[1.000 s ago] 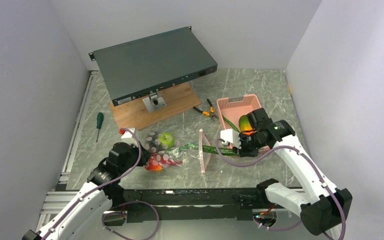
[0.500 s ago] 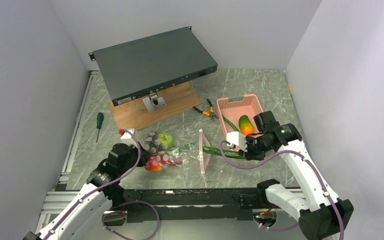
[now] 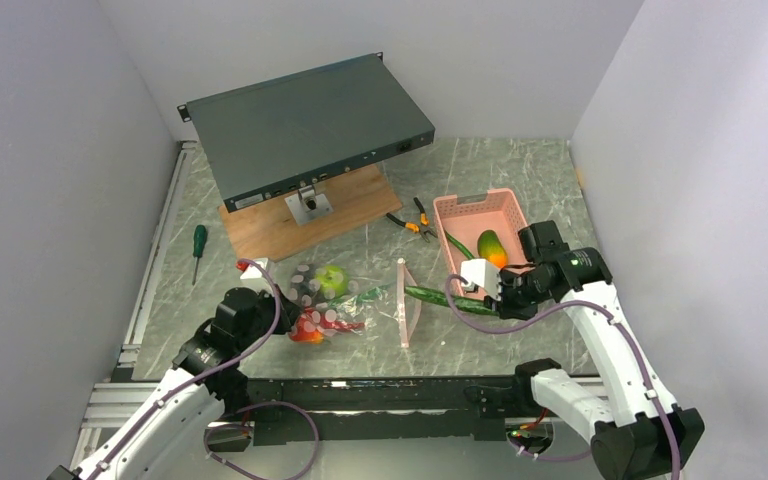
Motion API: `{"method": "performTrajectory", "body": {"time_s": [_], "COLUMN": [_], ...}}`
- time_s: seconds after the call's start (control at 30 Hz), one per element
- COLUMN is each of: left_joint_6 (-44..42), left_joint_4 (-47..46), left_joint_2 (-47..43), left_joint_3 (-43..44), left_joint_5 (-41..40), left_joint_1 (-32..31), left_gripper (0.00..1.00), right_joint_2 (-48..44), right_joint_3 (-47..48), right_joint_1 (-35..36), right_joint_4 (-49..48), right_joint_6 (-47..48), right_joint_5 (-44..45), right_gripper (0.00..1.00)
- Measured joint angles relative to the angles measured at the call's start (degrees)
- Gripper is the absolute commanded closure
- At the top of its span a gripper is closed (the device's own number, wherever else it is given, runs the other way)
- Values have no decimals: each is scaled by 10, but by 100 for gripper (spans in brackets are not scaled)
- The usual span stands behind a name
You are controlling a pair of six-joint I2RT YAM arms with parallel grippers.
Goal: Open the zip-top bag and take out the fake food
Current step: Pick up the fake vegetable from the zipper food storage bag, then place the fake vegetable in the bin.
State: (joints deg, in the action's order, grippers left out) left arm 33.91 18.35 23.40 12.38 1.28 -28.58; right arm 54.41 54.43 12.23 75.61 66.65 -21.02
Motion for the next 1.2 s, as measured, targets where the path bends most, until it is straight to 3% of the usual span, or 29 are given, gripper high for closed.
{"method": "performTrajectory", "body": {"time_s": [0.6, 0.87, 1.2], "left_joint_6": [0, 0, 2], "left_joint_4": [5, 5, 5], "left_joint_2": [-16, -20, -20], "left_joint_3": [-5, -8, -9], "left_joint_5": [-1, -1, -1], "left_joint_1": [0, 0, 0], "left_gripper": [100, 100, 100], "right_joint_2": [17, 63, 111], "right_joint_3": [12, 16, 10], "right_joint_1": [-104, -193, -234], "right_joint_4": [-24, -88, -192], "right_joint_6": [1, -35, -123], "right_joint_5": [-12, -56, -110], "right_gripper": [99, 98, 97]}}
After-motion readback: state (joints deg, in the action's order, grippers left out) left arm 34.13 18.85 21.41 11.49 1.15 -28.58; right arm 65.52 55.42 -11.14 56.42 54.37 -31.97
